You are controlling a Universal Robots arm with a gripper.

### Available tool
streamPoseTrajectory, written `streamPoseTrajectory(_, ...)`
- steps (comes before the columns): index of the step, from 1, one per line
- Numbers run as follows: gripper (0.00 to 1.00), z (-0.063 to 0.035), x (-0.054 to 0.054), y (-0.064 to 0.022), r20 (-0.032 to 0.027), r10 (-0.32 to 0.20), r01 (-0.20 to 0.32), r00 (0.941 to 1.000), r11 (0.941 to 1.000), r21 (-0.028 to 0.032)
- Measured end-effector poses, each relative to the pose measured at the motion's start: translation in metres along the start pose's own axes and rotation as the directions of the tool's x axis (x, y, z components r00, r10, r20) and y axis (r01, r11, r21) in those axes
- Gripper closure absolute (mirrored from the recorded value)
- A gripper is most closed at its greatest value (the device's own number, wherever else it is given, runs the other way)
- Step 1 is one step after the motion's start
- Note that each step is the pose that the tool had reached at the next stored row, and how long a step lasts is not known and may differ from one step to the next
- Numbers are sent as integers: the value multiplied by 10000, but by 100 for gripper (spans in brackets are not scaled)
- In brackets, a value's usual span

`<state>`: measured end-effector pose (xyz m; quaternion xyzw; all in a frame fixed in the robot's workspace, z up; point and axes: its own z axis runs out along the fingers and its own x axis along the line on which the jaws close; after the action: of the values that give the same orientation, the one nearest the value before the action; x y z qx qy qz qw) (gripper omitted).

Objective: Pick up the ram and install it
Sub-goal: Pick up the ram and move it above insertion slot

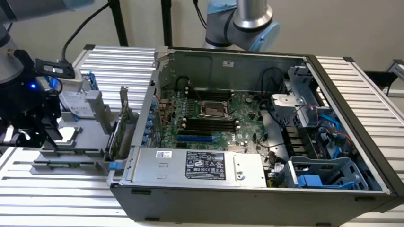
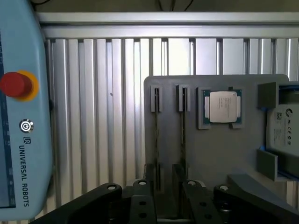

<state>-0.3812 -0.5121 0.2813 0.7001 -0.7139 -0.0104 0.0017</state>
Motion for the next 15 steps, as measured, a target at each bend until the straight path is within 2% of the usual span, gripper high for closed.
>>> streamPoseTrajectory(4, 67, 74, 5, -4, -1, -40, 40, 10000, 10000, 0)
streamPoseTrajectory(5, 61, 92, 9, -5, -1, -46, 46, 10000, 10000, -1)
streamPoseTrajectory(15, 61, 272, 51, -8, -2, -69, 69, 10000, 10000, -1)
